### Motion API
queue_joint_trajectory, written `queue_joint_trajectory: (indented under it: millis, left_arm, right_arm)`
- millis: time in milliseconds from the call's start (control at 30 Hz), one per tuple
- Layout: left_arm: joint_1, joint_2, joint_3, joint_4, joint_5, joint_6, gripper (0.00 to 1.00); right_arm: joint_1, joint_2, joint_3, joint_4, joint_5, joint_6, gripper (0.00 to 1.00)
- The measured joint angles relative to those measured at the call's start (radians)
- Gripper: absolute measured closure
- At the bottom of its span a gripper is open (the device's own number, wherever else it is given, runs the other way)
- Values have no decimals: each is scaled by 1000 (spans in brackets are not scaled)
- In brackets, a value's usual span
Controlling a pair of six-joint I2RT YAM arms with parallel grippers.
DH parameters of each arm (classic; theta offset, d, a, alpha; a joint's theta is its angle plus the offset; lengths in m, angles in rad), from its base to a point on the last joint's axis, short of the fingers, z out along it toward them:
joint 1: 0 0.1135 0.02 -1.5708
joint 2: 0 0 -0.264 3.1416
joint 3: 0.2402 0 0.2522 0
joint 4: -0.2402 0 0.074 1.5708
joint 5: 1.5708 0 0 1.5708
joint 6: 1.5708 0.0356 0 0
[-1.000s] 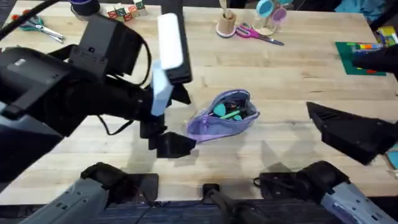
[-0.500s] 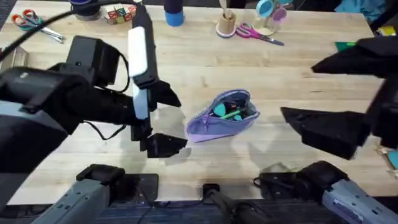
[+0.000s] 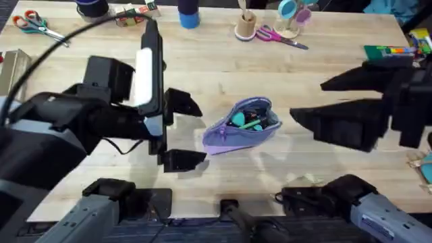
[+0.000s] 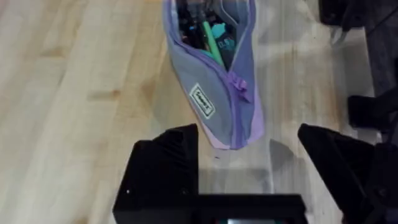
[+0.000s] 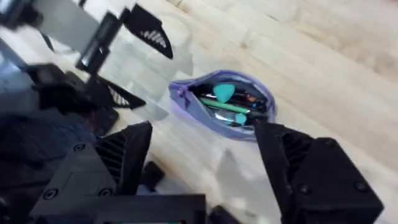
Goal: Unzip the bag, pick up the pens from the table one at a time and place them inside, then zip the bag closed.
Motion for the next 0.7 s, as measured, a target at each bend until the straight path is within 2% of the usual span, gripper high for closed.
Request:
queue_joint_trajectory:
  millis: [300, 700]
  left_arm:
    - [0, 0, -48, 20, 15, 3, 7]
    - [0, 0, -48, 25, 15, 3, 7]
  right_arm:
    - [0, 0, 0, 19, -12, 285, 5]
    - [1, 15, -5, -7, -30, 391, 5]
